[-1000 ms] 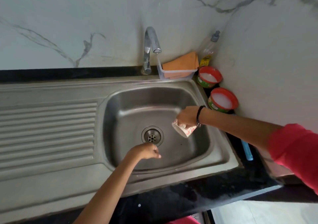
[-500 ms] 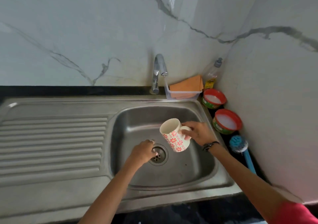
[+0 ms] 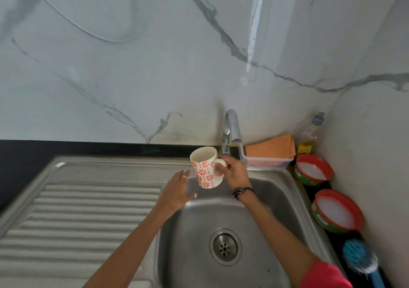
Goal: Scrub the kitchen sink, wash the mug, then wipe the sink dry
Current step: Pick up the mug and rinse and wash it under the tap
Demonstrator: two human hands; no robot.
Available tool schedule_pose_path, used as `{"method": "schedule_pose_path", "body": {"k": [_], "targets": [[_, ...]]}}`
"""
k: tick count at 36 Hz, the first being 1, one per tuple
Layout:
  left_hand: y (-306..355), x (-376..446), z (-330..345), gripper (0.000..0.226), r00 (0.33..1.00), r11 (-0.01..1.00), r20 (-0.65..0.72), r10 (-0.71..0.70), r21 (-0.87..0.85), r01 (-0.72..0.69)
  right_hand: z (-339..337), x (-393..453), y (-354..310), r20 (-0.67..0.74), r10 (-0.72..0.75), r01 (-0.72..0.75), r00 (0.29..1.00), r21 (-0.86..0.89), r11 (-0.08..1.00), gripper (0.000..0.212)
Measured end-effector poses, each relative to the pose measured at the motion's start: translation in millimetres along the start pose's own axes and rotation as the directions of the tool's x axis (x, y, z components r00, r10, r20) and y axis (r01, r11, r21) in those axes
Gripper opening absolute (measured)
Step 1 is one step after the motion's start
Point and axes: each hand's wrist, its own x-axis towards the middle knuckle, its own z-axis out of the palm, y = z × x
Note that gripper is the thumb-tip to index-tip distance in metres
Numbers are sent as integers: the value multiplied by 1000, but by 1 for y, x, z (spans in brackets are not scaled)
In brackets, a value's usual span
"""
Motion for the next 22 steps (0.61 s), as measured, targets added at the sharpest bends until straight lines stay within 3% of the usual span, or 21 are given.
{"method": "schedule_pose_path", "body": {"k": [6, 10, 15, 22], "targets": [[-15, 49, -20, 86, 1000, 985, 7, -1, 172, 0, 30, 52, 5, -41, 2, 1, 999, 59, 998, 29], [-24, 75, -18, 89, 1000, 971, 26, 6, 239, -13, 39, 76, 9, -33, -1, 4, 999, 87, 996, 57], [-37, 95, -10, 90, 997, 962, 76, -17, 273, -5, 51, 101, 27, -73, -23, 29, 997, 84, 996, 27], [-53, 106, 5, 100, 996, 966, 82, -32, 260, 9, 58, 115, 41, -120, -60, 73, 991, 105, 992, 26]]}}
